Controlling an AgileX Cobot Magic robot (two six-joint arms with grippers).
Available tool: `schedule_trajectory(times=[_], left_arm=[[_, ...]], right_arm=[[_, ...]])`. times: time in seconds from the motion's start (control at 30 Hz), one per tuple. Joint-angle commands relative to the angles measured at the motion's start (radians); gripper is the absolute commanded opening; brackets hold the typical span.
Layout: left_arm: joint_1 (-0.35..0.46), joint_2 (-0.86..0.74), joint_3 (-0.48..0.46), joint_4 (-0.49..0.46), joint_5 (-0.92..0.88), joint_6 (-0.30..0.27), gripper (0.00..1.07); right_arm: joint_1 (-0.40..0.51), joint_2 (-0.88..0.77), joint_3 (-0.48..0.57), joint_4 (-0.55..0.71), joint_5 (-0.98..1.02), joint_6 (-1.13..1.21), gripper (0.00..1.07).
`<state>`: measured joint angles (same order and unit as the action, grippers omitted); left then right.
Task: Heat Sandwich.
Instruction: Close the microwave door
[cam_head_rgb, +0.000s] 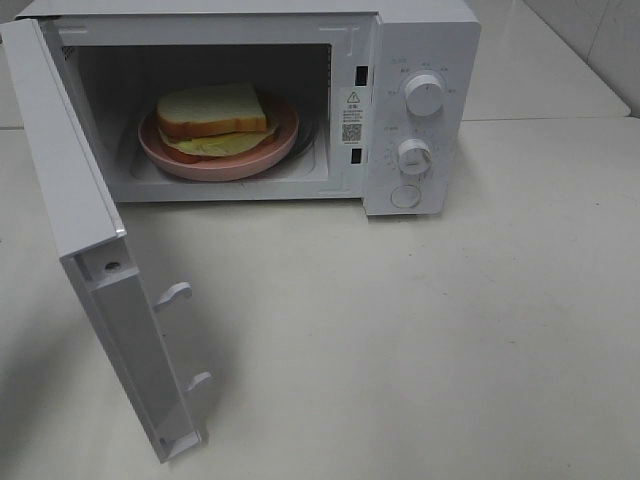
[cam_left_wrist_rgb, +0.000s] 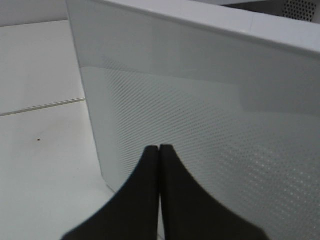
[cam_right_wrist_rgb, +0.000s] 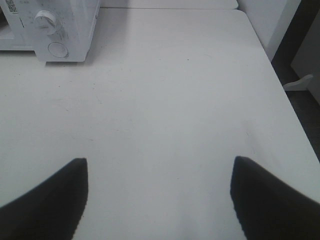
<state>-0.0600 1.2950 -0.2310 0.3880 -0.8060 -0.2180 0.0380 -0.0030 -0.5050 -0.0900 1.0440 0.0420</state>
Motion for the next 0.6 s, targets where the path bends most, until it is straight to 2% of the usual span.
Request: schedule_trajectory(times=[0.03, 0.1, 0.33, 0.53, 0.6], left_arm=[[-0.057, 0.024, -0.035, 0.007, -0.027, 0.006, 0.00], [-0.084, 0.044, -0.047, -0.010, -0.028, 0.021, 0.00], [-0.147, 0.100, -0.059, -0.097, -0.055, 0.022, 0.00], [-0.244, 0.146, -0.097, -0.199, -0.057, 0.091, 0.00], [-0.270, 0.163, -0.117, -0.224, -0.056, 0.098, 0.00]], right_arm=[[-0.005, -0.028, 0.000, 0.001, -0.010, -0.004, 0.75], [-0.005, -0.028, 0.000, 0.001, -0.010, -0.004, 0.75], [-0.005, -0.028, 0.000, 0.001, -0.010, -0.004, 0.75], [-0.005, -0.028, 0.000, 0.001, -0.010, -0.003, 0.75], [-0.005, -0.028, 0.000, 0.001, -0.010, -0.003, 0.75]])
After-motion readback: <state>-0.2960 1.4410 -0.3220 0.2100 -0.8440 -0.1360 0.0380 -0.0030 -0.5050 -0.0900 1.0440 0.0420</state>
